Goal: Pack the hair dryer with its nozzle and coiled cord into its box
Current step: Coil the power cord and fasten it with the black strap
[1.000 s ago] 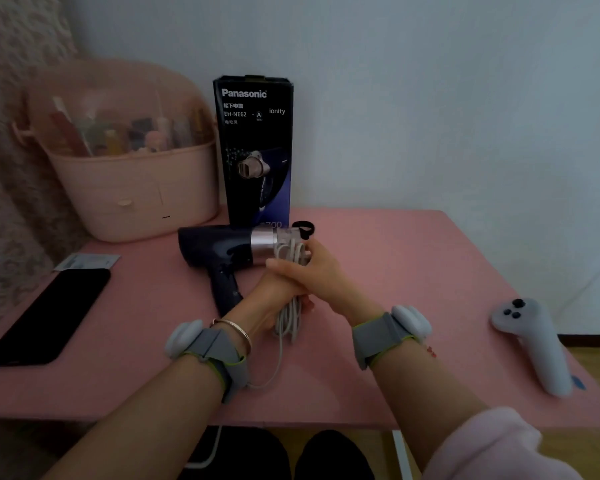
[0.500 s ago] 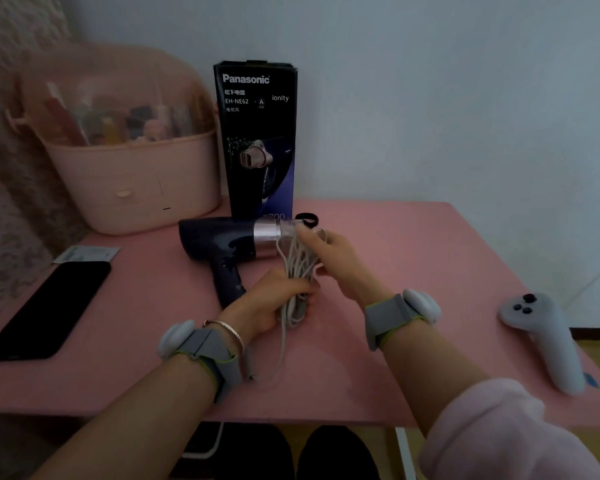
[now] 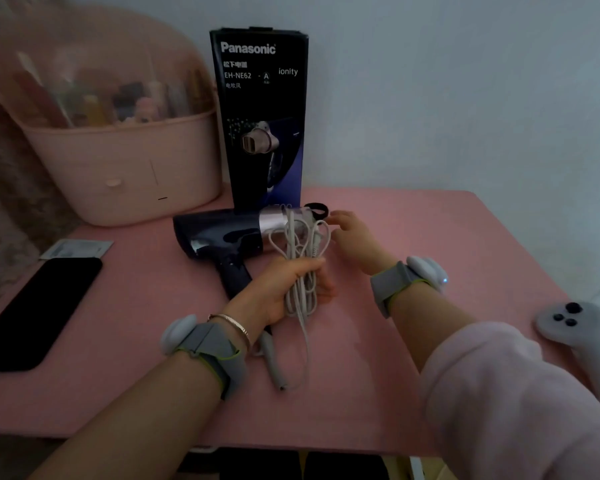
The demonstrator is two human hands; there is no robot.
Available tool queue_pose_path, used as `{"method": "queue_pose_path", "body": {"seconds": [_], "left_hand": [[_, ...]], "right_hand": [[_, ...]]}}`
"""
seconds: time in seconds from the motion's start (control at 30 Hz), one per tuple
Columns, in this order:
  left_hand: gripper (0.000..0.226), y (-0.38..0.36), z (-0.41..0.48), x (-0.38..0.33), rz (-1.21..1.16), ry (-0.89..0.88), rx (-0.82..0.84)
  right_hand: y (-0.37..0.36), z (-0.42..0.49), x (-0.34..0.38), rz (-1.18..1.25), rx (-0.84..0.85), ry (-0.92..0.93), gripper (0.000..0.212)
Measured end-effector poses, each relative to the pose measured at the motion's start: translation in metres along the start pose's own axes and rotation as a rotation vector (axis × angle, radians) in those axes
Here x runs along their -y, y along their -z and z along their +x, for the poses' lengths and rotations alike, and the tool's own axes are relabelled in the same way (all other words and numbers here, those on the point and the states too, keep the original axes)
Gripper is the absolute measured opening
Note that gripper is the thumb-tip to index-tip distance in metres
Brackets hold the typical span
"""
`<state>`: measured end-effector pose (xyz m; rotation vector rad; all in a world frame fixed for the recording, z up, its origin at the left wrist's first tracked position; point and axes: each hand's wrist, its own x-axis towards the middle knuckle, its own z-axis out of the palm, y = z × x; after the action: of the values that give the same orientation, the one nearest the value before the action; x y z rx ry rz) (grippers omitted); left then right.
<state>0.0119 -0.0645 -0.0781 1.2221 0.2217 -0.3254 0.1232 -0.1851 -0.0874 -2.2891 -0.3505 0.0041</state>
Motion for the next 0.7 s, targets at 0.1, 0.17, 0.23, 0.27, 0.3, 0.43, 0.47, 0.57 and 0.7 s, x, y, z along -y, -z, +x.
{"method": "queue_pose_path", "body": {"seconds": [0.1,0.17,0.23,0.27,0.3,0.43,0.47,0.57,0.7], "left_hand": [[0.017,0.001,-0.001,0.001,-0.068,-0.033,-0.004],[0.010,0.000,-0.002,0.002,-0.084,-0.043,-0.014],[0.011,-0.001,-0.002,0.002,-0.061,-0.061,-0.026],[0.012,-0.002,-0.002,0.003,-0.051,-0.066,-0.026],[0.013,-0.003,-0.003,0.002,-0.047,-0.069,-0.027],[0.017,-0.002,-0.001,0.002,-0.065,-0.068,-0.040],[0.020,-0.002,-0.001,0.003,-0.065,-0.068,-0.044],[0.027,-0.005,-0.001,0.004,-0.059,-0.077,-0.051],[0.033,-0.007,-0.002,0.005,-0.060,-0.123,-0.087]], "right_hand": [[-0.009,0.013,-0.002,-0.104,0.037,0.045,0.042],[-0.014,0.021,-0.003,-0.166,0.043,0.054,0.041],[-0.019,0.028,-0.003,-0.218,0.065,0.043,0.040],[-0.019,0.030,-0.004,-0.243,0.081,0.032,0.039],[-0.020,0.032,-0.003,-0.270,0.097,0.027,0.039],[-0.023,0.027,-0.002,-0.278,0.088,0.012,0.037],[-0.023,0.025,-0.001,-0.262,0.077,0.014,0.037],[-0.014,0.014,-0.001,-0.209,0.047,0.033,0.037],[-0.001,-0.010,0.002,0.167,-0.138,-0.048,0.023]]}}
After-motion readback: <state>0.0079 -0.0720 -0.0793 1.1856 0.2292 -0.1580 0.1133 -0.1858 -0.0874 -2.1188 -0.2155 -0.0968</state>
